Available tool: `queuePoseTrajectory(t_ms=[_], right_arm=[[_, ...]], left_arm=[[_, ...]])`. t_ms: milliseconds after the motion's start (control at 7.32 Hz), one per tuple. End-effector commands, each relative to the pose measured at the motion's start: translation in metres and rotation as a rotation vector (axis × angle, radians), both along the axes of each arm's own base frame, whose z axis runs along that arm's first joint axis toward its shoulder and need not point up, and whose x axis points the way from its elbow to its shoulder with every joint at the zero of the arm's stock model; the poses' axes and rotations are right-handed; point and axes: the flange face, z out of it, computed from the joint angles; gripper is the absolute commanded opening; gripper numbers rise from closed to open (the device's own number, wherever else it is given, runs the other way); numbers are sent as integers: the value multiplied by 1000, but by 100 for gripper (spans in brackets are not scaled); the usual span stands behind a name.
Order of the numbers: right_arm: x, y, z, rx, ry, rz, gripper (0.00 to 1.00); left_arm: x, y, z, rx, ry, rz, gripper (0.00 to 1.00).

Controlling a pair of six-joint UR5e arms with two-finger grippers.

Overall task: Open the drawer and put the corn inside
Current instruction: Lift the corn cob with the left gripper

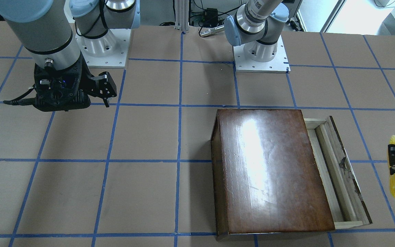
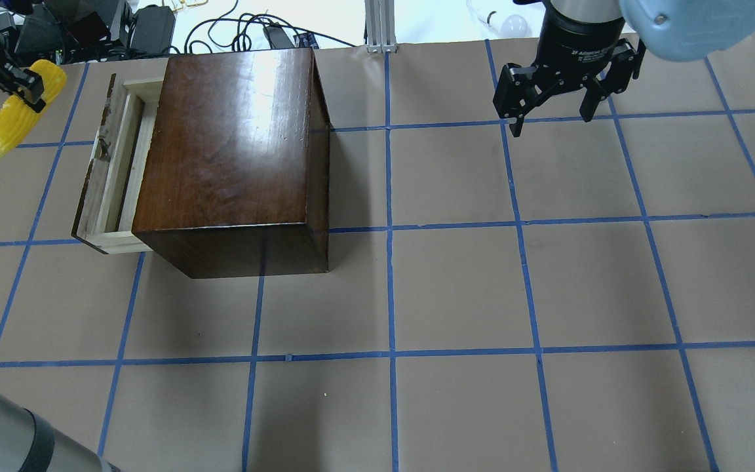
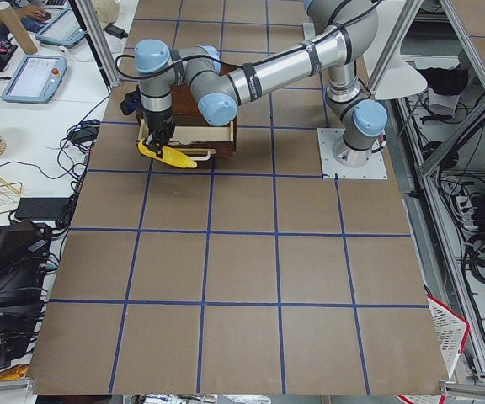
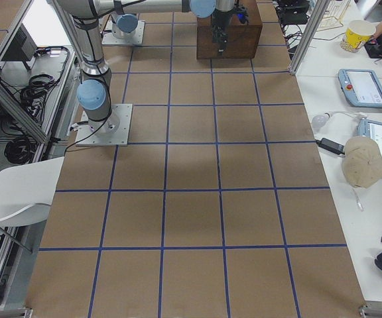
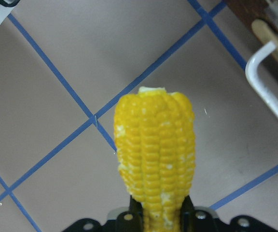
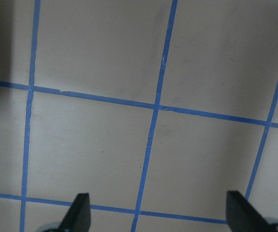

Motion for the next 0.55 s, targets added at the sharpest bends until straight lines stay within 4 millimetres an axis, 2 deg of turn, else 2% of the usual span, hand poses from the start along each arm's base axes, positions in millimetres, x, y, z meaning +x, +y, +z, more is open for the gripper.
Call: queuePoseTrajectory(t_ms=[0,273,410], right_arm=[[0,0,0,0,0,-1,100],[0,0,0,0,0,0,100],[0,0,0,0,0,0,100]], left_arm=[[-48,-8,21,-1,92,212,8],[-94,-20,6,-3,189,366,11],[-98,-21,0,3,212,398,12]])
